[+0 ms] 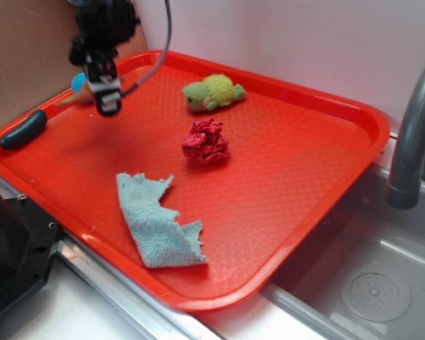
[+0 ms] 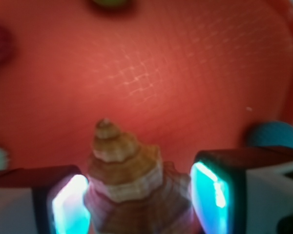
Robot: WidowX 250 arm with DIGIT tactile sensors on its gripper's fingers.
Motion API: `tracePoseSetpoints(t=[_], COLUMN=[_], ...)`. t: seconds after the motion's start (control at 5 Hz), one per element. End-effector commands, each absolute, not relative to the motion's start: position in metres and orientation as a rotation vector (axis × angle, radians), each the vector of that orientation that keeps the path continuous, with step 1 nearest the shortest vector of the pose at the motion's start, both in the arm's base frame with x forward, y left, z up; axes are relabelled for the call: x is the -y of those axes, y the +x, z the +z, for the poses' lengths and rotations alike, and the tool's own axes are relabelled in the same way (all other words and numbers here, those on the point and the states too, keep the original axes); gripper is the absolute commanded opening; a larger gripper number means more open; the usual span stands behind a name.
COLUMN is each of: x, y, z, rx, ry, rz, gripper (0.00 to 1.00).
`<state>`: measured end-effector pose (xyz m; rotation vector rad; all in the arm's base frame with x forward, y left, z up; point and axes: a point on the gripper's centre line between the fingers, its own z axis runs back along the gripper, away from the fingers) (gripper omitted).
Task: Grab the shell.
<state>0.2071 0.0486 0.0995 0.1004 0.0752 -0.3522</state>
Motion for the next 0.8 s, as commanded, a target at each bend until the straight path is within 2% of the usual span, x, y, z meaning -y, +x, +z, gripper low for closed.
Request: tracePoseSetpoints(t=[0.0,0.2,0.4,0.6], x=[-0.001,0.007,0.005,0.003], y=[0.206,0.203,0.194,0.18], z=[0.199,0.21,0.223,0.231], rx=[-0.029,-0.05,0.02,0.06], ry=[0.031,0.082,0.107,0.079], rz=[-0.099,0.032,0.16,0.196], gripper=[0.0,0.0,0.0,0.0])
